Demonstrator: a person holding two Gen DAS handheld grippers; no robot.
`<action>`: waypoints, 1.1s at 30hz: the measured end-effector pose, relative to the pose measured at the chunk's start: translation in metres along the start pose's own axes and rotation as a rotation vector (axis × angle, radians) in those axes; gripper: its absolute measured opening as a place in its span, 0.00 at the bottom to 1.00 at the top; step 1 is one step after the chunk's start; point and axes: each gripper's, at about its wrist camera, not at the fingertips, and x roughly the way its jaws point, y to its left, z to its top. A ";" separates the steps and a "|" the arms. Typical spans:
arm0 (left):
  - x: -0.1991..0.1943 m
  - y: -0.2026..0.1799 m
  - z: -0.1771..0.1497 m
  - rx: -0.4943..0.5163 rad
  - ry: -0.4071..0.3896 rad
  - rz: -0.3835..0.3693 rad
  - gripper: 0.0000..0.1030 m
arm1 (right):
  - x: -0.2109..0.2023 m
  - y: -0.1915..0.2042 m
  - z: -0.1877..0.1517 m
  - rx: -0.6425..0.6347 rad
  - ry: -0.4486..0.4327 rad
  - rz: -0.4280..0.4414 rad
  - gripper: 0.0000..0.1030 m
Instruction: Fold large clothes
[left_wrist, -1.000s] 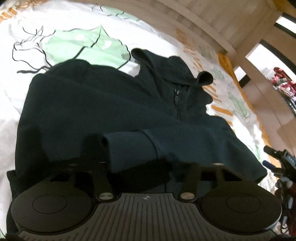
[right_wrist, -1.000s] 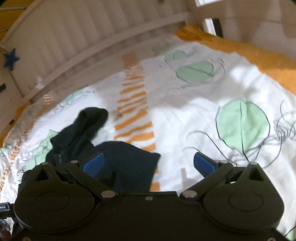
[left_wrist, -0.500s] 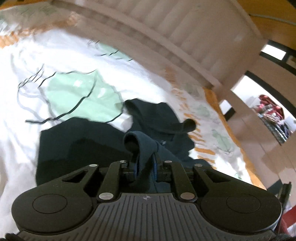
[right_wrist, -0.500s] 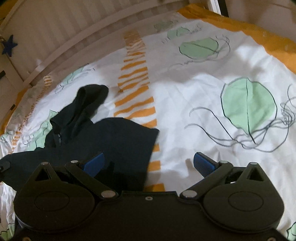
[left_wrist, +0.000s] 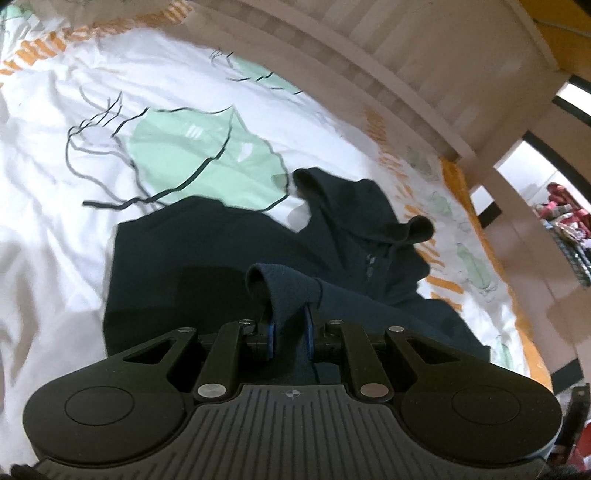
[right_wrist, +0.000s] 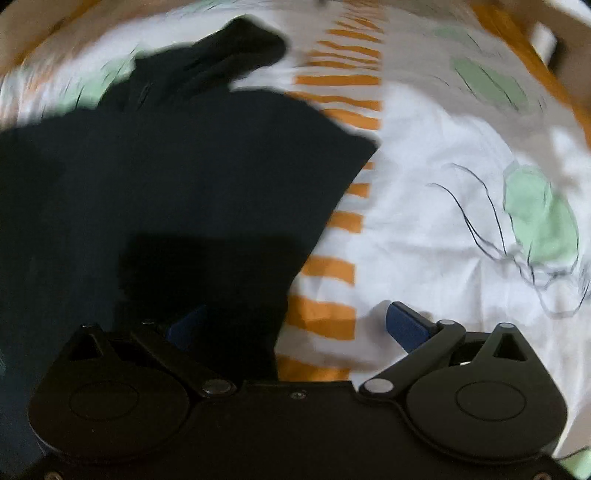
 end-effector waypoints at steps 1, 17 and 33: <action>0.001 0.002 -0.001 -0.001 0.006 0.008 0.14 | 0.000 -0.002 0.001 0.010 0.009 0.008 0.99; 0.015 0.012 -0.021 0.164 0.069 0.211 0.16 | 0.000 -0.017 0.004 0.075 0.035 0.056 0.99; -0.005 -0.001 -0.025 0.199 -0.054 0.158 0.82 | -0.010 -0.037 0.005 0.166 0.023 0.086 0.99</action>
